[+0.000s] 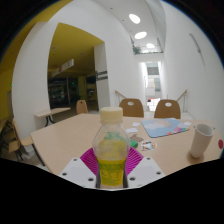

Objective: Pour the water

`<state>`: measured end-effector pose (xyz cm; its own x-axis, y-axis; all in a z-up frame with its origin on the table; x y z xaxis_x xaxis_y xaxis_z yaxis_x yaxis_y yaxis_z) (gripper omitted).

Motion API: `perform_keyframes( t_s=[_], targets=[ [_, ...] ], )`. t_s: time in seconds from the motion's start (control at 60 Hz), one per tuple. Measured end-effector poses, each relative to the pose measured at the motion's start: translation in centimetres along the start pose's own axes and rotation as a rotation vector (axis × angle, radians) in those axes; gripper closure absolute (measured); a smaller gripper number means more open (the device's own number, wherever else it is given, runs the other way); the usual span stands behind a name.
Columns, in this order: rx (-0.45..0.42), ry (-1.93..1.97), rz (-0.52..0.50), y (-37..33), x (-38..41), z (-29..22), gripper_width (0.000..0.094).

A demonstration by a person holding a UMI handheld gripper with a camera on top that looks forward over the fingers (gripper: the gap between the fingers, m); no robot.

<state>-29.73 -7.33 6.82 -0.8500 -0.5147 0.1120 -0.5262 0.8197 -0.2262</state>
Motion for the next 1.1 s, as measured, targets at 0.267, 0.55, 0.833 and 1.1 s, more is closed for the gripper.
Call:
perform_keyframes(
  t_s=[0.267,0.55,0.833,1.1],
  targets=[
    [-0.234,0.531,-0.117,-2.1,-4.3,-9.4,0.0628],
    [-0.505,1.305,-0.124,-4.2,-15.4,-10.7,0.0603],
    [-0.407,1.560,-0.214,-4.2,-14.6,-9.3,0.0604],
    [-0.546,0.512,-0.001,-15.4,-23.6,-19.5,0.0603]
  ],
)
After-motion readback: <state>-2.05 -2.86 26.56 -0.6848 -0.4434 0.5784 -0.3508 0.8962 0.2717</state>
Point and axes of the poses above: the point between the fingertips, and its own axes, seen from behind it with the camera up: x to the left, z down, y forward, the way the camera looks, the point moved 5 cm from there along -y, backward, against the way the camera looks, and after that the axes turned 8 degrees about -z, right-handed, at the moved point
